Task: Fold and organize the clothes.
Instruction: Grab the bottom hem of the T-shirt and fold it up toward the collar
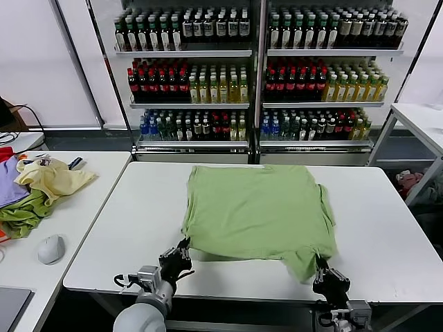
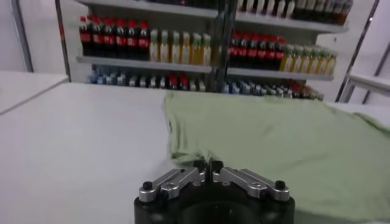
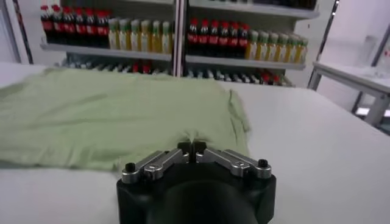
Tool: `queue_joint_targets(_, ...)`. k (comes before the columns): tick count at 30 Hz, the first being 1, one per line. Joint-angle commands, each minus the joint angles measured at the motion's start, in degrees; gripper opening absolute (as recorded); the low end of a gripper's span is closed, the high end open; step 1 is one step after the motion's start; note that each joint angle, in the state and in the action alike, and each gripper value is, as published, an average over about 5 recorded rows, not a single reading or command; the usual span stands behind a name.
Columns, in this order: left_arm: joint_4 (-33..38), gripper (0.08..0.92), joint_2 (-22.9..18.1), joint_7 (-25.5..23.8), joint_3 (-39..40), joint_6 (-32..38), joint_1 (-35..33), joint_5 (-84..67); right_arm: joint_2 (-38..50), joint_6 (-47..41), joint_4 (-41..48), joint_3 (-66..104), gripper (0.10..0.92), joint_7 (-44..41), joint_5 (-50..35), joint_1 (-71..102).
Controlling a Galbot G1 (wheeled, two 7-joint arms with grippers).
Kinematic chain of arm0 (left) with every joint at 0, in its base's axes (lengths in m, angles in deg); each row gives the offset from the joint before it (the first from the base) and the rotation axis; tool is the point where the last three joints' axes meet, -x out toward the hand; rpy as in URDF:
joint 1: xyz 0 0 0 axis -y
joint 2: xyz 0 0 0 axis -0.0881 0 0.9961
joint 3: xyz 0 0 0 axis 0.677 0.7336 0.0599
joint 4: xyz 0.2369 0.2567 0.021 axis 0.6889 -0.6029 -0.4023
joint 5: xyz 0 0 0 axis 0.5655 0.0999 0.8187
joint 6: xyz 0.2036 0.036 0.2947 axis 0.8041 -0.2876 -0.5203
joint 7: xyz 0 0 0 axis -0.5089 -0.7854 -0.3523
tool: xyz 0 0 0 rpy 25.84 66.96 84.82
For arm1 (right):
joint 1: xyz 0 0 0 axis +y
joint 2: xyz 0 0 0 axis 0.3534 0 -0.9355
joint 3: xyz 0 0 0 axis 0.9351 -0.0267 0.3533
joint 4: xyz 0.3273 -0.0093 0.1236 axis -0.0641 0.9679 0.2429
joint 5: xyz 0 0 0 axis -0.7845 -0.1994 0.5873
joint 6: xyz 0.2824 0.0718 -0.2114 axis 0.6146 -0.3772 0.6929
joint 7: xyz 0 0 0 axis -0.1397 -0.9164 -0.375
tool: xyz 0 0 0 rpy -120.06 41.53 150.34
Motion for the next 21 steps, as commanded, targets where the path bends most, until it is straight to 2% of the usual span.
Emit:
queue_joint_targets(1, -7.71, 0.103, 0.06, 0.12, -0.1, 2.56, 9.63, -4.01, 2.53, 1.63, 5.19, 0.39, 0.125, -0.62, -1.78, -9.55)
queue_joint_targets(13, -19.01, 0.103, -1.06, 1.24, 3.27, 1.56, 18.4, -0.48, 3.93, 0.97, 16.98, -2.03, 0.125, 0.37, -1.96, -21.46)
queue_joint_targets(21, -23.07, 0.103, -1.87, 2.41, 4.55, 1.21, 20.79, 0.67, 3.8, 1.65, 23.31, -3.94, 0.125, 0.43, -0.29, -26.26)
